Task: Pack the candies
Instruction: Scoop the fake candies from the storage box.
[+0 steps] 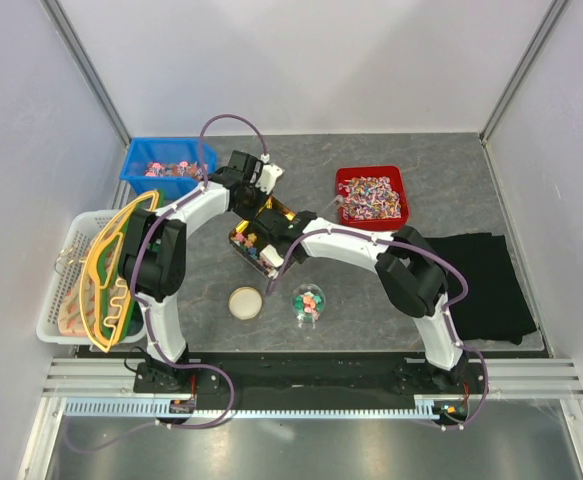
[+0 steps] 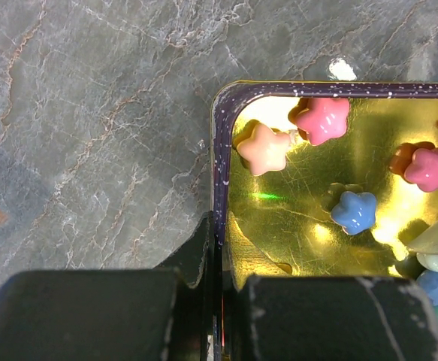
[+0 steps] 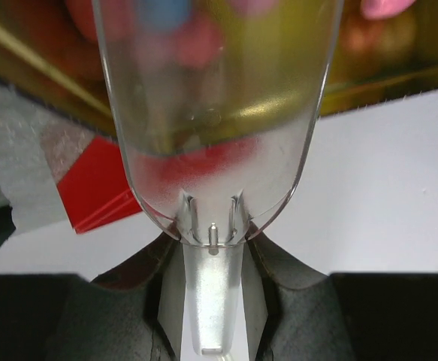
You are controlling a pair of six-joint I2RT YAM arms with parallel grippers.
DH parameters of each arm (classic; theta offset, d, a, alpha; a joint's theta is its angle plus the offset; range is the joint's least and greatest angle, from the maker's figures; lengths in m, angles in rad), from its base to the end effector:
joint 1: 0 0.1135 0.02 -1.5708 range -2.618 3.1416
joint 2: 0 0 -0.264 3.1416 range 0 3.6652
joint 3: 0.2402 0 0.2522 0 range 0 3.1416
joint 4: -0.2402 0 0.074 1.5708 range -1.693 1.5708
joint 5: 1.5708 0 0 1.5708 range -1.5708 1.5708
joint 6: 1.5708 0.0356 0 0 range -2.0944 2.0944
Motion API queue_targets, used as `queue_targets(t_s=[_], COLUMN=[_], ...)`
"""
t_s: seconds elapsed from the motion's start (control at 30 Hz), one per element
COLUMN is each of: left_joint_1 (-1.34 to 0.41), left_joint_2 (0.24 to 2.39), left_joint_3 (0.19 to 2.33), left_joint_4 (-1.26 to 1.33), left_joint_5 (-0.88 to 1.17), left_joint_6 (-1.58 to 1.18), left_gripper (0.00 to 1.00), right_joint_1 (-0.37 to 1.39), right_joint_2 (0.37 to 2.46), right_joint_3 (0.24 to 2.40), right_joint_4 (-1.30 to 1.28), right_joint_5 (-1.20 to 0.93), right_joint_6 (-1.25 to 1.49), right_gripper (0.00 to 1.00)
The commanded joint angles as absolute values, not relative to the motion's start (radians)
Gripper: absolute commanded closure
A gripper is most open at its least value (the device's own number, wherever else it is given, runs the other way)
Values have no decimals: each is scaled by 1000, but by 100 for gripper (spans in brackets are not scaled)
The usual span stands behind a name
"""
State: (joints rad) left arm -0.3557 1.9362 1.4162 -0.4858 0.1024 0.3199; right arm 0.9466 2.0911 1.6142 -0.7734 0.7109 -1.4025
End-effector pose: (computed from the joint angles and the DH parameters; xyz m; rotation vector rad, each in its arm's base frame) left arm 0.3880 -0.1480 0.1980 0.8895 2.4167 -0.1453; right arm 0.2691 0.3339 0.1876 -2.5072 1.2303 -1.1100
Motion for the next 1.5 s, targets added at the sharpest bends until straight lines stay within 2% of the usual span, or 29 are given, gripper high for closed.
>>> queue_targets(t_s=[0.0, 0.13, 0.33, 0.6, 1.47], left_joint_1=[-351, -360, -397, -400, -397], left_joint_2=[1859, 1842, 1821, 1844, 1871], left_joint_3=[1443, 1434, 1414, 1414, 1405], left_joint_4=[-351, -348, -328, -330, -330], left_joint_5=[153, 228, 229, 179, 193], left_joint_6=[278, 285, 325, 325, 319], left_gripper=[98, 98, 98, 98, 98], right_joint_1=[960, 965, 977, 966, 856], right_joint_2=[2129, 2108, 2094, 2180, 2203], right_joint_3=[1565, 1557, 1558, 1776, 1967], right_joint_4=[-804, -810, -828, -1035, -1051], right_joint_5=[543, 474, 434, 310, 170], right_joint_6=[-1436, -1456, -1448, -1218, -990], right_gripper=[100, 100, 100, 100, 100])
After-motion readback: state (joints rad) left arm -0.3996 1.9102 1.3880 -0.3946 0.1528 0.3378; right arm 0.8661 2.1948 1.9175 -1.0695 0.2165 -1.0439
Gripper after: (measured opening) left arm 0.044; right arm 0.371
